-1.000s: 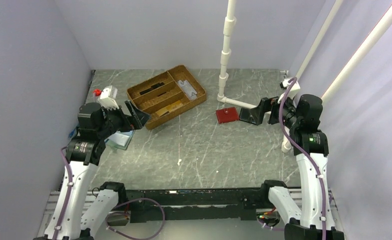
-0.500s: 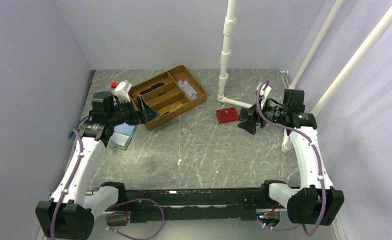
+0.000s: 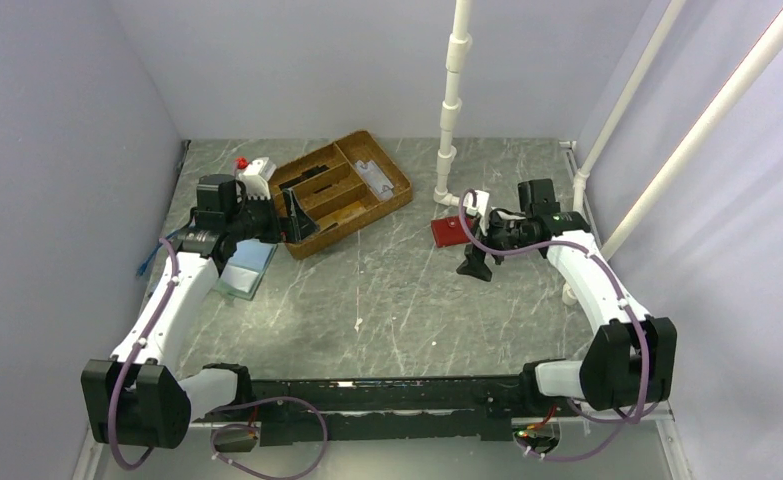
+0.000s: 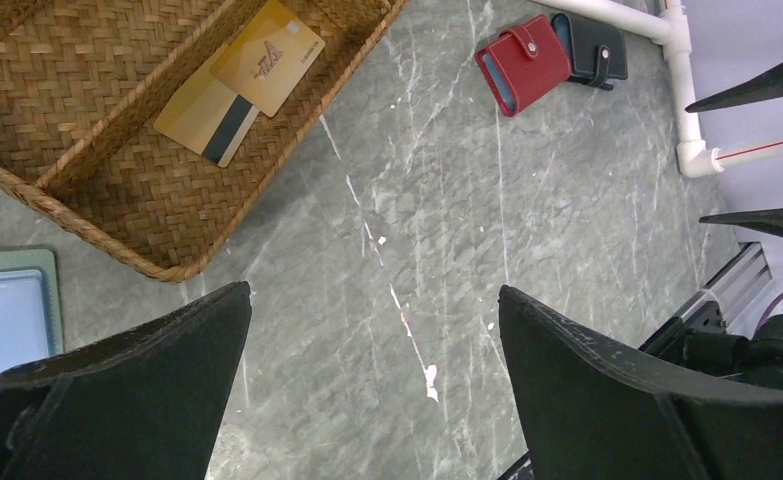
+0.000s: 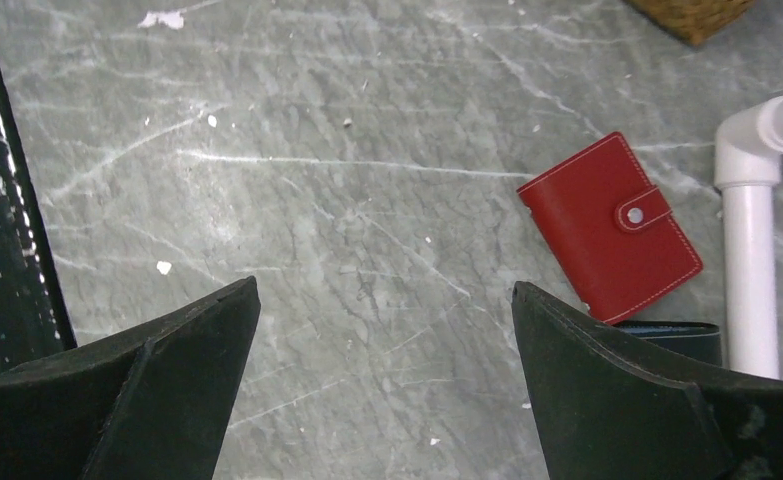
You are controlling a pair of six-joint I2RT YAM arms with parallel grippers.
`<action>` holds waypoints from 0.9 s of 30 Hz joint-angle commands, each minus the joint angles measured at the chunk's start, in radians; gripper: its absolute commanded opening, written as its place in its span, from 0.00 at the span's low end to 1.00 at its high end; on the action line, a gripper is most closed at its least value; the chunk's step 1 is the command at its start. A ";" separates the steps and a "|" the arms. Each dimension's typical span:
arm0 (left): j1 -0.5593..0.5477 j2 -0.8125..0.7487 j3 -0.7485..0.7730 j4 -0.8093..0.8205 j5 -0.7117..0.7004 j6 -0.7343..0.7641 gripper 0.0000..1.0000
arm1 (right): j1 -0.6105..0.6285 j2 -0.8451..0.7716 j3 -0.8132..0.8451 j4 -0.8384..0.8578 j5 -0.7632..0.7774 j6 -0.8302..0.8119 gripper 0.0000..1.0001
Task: Take the credit cards out of the card holder
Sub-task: Move the card holder to the center of the board.
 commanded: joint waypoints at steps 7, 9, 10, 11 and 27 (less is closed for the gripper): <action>-0.004 -0.040 0.002 0.034 0.026 0.032 0.99 | 0.031 0.022 -0.006 -0.023 0.025 -0.150 1.00; -0.004 -0.058 0.001 0.032 0.030 0.026 0.99 | 0.031 0.010 -0.030 -0.009 0.027 -0.158 1.00; -0.003 -0.069 0.001 0.033 0.030 0.024 0.99 | 0.031 0.004 -0.039 0.002 0.032 -0.159 1.00; -0.004 -0.080 -0.003 0.035 0.028 0.021 0.99 | 0.031 -0.002 -0.049 0.012 0.036 -0.159 1.00; 0.012 -0.121 -0.010 0.003 0.028 -0.028 0.99 | 0.030 -0.017 0.002 -0.115 0.060 -0.484 1.00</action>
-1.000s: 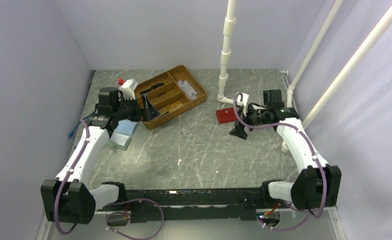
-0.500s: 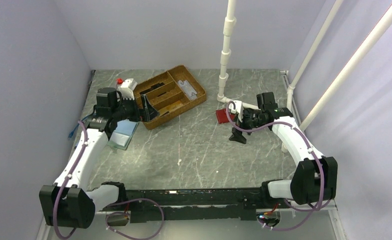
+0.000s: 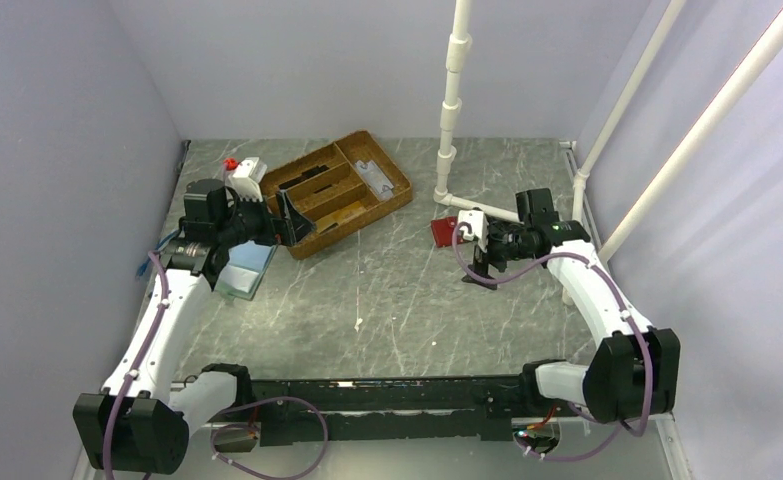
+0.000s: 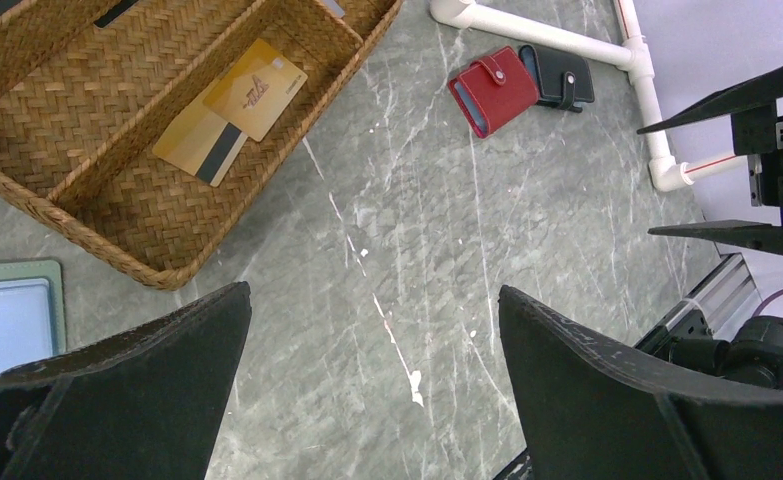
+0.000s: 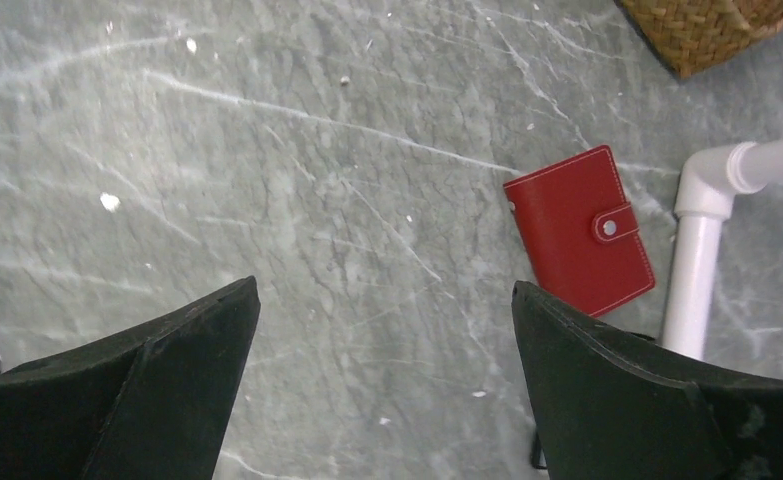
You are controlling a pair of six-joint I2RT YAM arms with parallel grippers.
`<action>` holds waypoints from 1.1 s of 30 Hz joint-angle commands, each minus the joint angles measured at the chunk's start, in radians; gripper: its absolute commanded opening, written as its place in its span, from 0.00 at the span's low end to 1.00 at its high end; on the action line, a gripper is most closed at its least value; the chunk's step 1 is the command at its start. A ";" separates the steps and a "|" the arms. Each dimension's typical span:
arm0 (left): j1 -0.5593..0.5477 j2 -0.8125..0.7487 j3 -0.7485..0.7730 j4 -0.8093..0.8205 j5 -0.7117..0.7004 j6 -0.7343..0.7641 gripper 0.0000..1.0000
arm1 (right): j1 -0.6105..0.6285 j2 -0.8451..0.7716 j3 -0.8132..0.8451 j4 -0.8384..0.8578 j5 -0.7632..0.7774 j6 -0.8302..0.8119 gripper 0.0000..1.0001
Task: Take the credit cards out of the card holder
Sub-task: Move the card holder to the center of the board.
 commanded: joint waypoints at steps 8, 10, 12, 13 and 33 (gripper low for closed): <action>0.021 0.000 0.010 -0.037 -0.006 -0.030 0.99 | 0.119 0.187 0.113 0.041 0.278 -0.326 1.00; 0.038 0.004 0.008 -0.052 -0.018 -0.034 0.99 | 0.142 0.232 0.117 0.124 0.338 -0.290 0.99; 0.049 0.005 0.006 -0.055 -0.031 -0.041 0.99 | 0.148 0.288 0.145 0.181 0.356 -0.232 0.99; 0.054 0.007 0.008 -0.056 -0.029 -0.043 0.99 | 0.152 0.306 0.156 0.194 0.355 -0.223 0.98; 0.110 0.010 0.001 -0.039 0.014 -0.067 0.99 | 0.272 0.576 0.180 0.398 0.544 -0.192 0.61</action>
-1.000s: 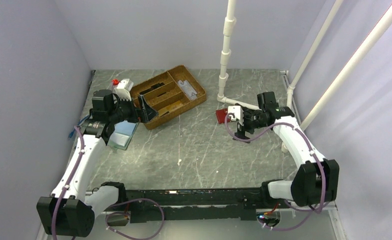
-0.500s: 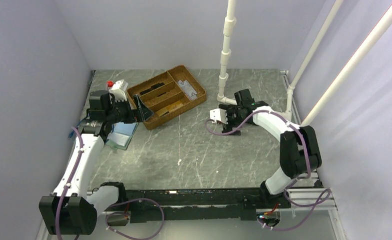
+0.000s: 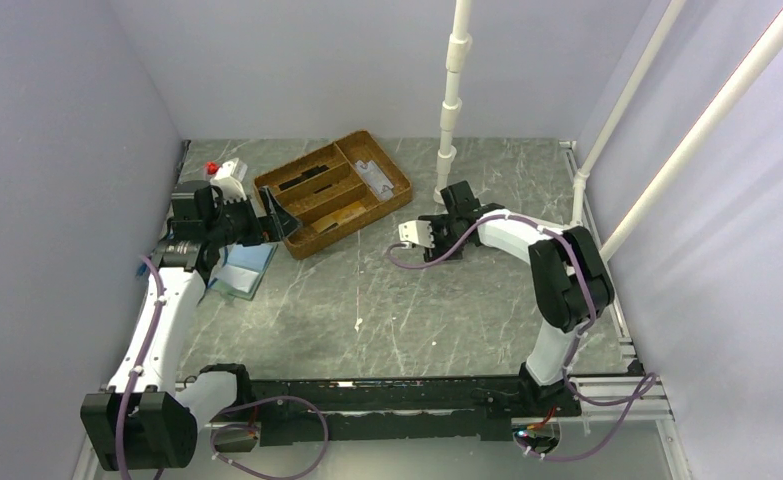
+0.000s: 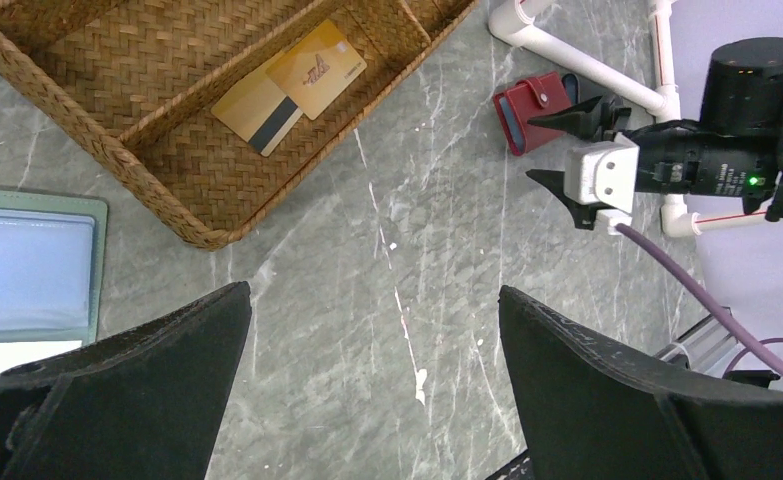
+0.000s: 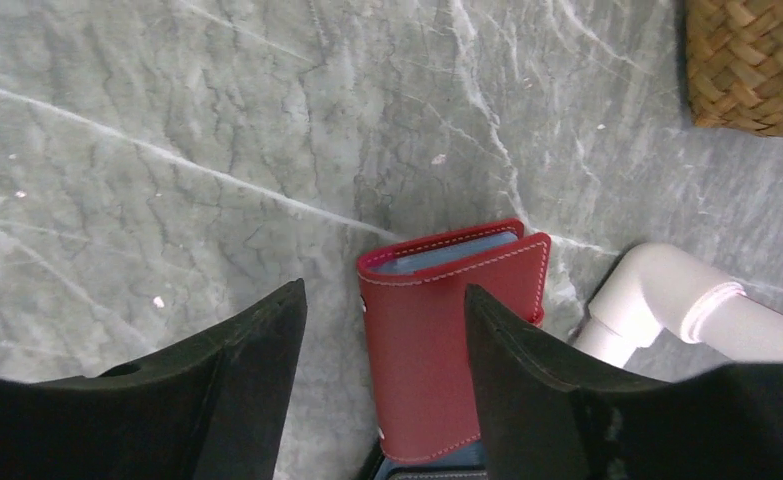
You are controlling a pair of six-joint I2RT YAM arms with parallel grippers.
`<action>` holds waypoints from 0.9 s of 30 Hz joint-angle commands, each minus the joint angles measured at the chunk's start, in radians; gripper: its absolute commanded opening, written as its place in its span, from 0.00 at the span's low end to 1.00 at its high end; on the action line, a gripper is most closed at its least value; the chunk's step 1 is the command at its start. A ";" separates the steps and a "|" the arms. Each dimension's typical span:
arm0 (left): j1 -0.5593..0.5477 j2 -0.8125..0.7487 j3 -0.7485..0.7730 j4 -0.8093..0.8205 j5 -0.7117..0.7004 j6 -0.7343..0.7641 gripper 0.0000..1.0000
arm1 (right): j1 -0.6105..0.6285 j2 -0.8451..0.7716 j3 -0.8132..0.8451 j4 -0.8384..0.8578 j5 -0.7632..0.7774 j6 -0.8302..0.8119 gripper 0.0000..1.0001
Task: Take the credit cards out of the card holder
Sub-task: Move the card holder to the center of the board.
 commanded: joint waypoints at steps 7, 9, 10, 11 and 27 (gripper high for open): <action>0.013 -0.004 0.000 0.022 0.035 -0.015 0.99 | 0.016 0.047 -0.022 0.082 0.082 0.019 0.38; 0.021 -0.005 -0.002 0.028 0.041 -0.019 0.99 | 0.017 0.037 -0.039 0.079 0.078 0.022 0.25; 0.025 -0.005 -0.003 0.030 0.042 -0.020 0.99 | 0.019 0.028 -0.044 0.067 0.066 0.024 0.20; 0.030 -0.005 -0.003 0.030 0.045 -0.020 0.99 | 0.022 0.018 -0.050 0.058 0.045 0.029 0.15; 0.055 0.043 -0.036 0.166 0.278 -0.106 0.99 | 0.117 -0.224 -0.190 -0.080 -0.163 0.099 0.00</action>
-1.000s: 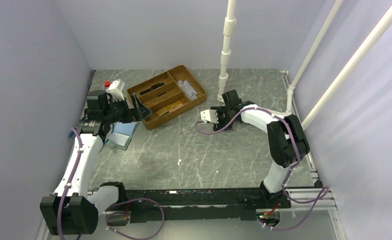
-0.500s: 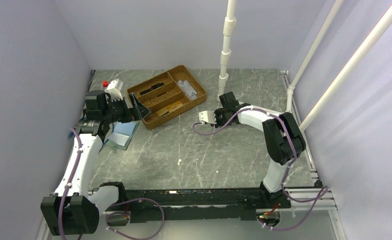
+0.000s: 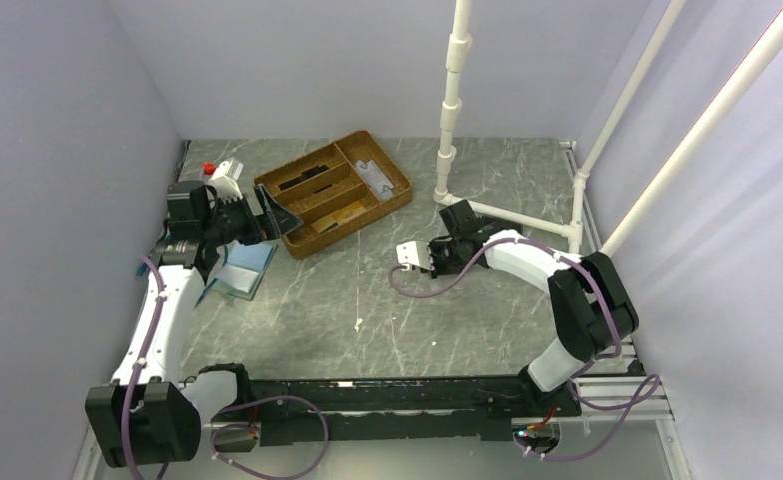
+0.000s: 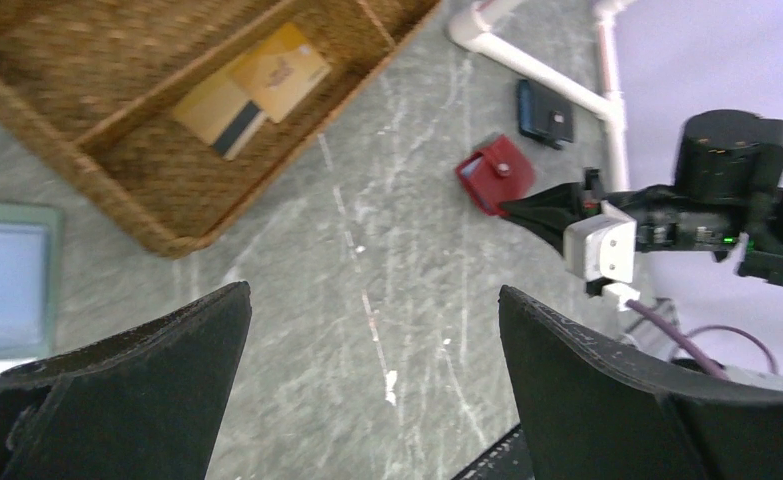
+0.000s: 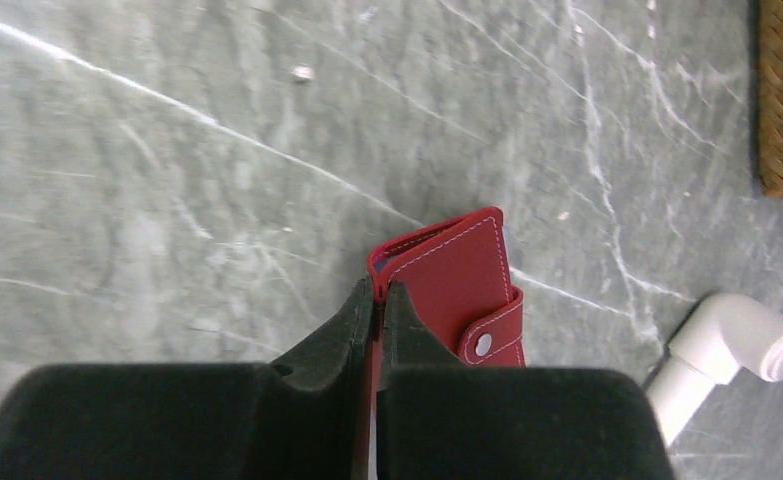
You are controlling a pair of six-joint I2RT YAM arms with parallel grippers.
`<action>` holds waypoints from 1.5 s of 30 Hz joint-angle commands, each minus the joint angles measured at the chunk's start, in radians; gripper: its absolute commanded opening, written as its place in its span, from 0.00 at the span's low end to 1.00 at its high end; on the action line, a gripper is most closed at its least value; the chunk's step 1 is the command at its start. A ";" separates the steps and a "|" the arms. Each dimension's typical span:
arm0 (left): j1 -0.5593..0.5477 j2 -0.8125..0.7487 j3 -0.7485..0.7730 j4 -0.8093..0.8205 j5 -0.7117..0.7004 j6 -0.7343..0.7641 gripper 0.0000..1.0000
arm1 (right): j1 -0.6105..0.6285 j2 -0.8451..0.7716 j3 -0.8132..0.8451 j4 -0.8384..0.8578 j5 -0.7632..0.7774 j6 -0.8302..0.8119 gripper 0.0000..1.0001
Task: Take the credit cards out of the card holder
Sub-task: Move the card holder to the center of the board, then pick up the card holder from the center of the board.
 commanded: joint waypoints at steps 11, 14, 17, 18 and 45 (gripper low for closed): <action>0.005 0.114 -0.031 0.170 0.267 -0.085 0.99 | 0.300 -0.128 -0.153 -0.068 -0.170 -0.009 0.00; 0.003 0.144 -0.042 0.212 0.312 -0.117 0.98 | 0.366 -0.101 -0.130 -0.101 -0.138 0.006 0.35; -0.030 0.161 -0.039 0.182 0.292 -0.097 0.98 | 0.358 -0.139 -0.083 -0.160 -0.200 0.039 0.56; -0.051 0.169 -0.029 0.155 0.272 -0.076 0.98 | 0.345 -0.158 -0.066 -0.186 -0.231 0.040 0.58; -0.651 0.635 0.278 0.069 -0.140 0.293 0.92 | -0.165 0.052 0.143 -0.147 -0.478 0.728 0.62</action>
